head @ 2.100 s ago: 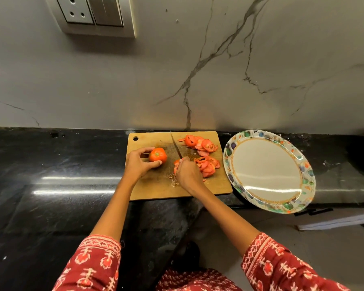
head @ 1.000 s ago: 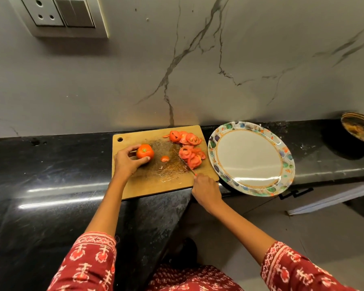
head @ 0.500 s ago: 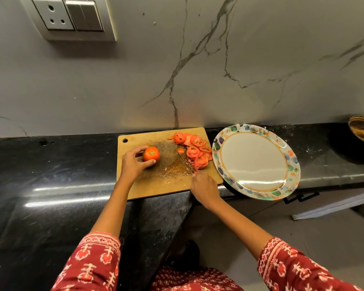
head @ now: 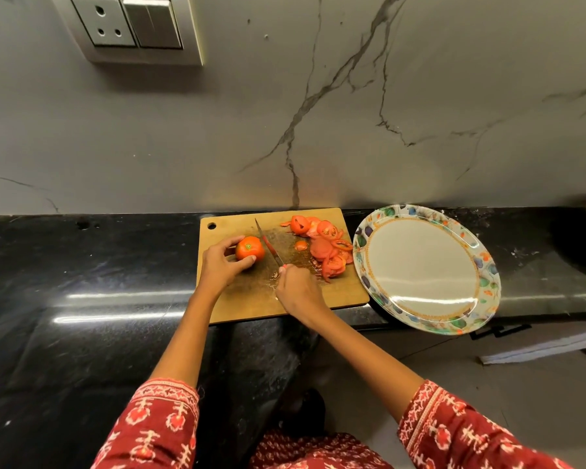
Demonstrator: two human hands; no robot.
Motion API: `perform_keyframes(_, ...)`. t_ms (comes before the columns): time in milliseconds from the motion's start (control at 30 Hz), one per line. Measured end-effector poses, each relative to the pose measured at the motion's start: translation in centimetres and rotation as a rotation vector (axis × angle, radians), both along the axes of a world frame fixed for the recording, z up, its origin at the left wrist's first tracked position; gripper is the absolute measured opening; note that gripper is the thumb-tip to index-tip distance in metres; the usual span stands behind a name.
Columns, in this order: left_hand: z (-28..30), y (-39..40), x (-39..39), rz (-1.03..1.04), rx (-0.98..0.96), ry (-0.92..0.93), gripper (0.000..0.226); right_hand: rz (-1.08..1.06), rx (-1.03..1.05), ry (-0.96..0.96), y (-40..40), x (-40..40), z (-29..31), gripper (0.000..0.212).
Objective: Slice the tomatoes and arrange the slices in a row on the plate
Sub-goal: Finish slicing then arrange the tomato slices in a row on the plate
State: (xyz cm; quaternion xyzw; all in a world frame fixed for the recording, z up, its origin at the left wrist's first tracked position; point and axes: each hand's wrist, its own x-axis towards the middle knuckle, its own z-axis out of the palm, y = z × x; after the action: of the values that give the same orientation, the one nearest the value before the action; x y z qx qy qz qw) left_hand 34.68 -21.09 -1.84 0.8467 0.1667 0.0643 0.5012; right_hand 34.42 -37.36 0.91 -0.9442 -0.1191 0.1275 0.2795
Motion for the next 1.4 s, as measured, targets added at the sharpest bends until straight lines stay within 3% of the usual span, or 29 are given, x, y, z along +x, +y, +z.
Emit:
perform_keyframes(600,-0.4,-1.3,0.4,0.047,0.004,-0.012,0.053,-0.056,-0.006,-0.104,-0.9,0.4,-0.1,0.035)
perform_keyframes(900,0.2,-1.6,0.5,0.072,-0.023,-0.096,0.052,-0.007,-0.038,-0.027,0.1,-0.6,0.6,0.033)
perform_keyframes(1400,-0.1,-1.5,1.0,0.077,0.016,-0.037,0.050,-0.018,-0.098,0.035,0.7,-0.5,1.0,0.030)
